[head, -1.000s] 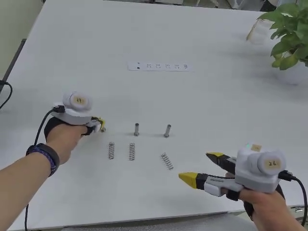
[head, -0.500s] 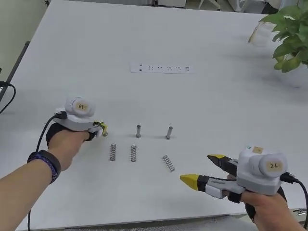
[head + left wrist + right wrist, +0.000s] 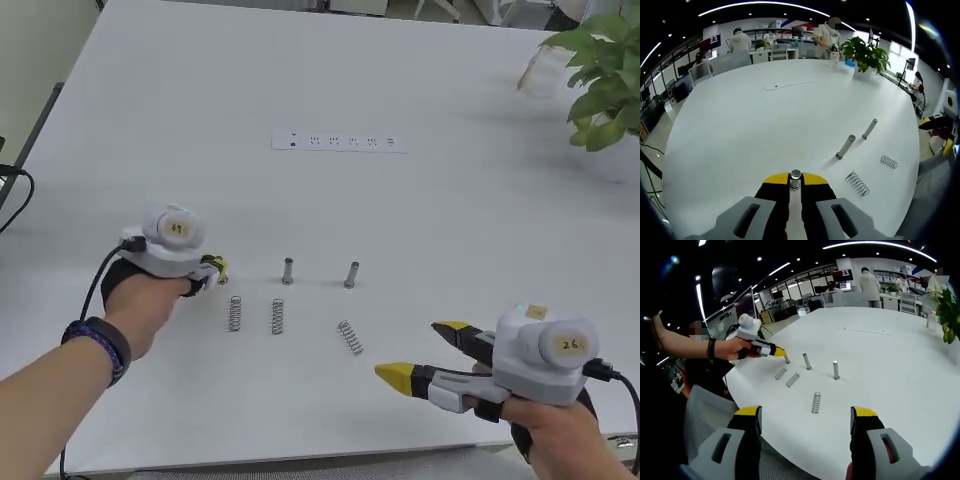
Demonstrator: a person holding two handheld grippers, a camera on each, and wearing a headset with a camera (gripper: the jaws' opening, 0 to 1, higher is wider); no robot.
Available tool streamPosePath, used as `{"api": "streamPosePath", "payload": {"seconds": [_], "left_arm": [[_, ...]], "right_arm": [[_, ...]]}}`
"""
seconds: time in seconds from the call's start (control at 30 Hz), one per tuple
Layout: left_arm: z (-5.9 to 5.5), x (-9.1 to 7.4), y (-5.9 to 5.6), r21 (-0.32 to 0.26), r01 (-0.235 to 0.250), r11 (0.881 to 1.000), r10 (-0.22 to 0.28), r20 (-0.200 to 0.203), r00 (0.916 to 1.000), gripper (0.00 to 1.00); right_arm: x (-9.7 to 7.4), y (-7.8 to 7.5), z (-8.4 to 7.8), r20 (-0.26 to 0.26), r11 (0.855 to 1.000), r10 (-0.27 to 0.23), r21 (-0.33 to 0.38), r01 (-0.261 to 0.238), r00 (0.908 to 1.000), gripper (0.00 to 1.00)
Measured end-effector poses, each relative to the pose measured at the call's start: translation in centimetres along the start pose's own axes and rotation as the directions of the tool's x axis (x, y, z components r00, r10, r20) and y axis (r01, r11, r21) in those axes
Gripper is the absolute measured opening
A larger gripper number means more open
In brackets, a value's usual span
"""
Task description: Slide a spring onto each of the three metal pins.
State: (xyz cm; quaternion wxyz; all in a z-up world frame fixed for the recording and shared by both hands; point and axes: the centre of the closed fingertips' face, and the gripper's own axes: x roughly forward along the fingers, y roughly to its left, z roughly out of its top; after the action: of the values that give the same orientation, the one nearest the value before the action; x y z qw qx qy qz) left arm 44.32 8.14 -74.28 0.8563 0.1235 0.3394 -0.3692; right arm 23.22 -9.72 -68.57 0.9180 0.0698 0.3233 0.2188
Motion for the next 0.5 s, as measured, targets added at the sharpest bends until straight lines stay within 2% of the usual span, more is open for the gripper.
{"api": "streamPosePath", "payload": {"seconds": [0.3, 0.5], "left_arm": [[0.03, 0.07, -0.08, 0.03, -0.002, 1.0, 0.002, 0.004, 1.0, 0.0], [0.01, 0.11, -0.22, 0.02, 0.004, 1.0, -0.004, 0.008, 1.0, 0.0]], "right_arm": [[0.0, 0.05, -0.11, -0.004, 1.0, 0.002, -0.001, -0.002, 1.0, 0.71], [-0.04, -0.01, -0.38, -0.011, 1.0, 0.002, -0.004, -0.002, 0.9999, 0.71]]}}
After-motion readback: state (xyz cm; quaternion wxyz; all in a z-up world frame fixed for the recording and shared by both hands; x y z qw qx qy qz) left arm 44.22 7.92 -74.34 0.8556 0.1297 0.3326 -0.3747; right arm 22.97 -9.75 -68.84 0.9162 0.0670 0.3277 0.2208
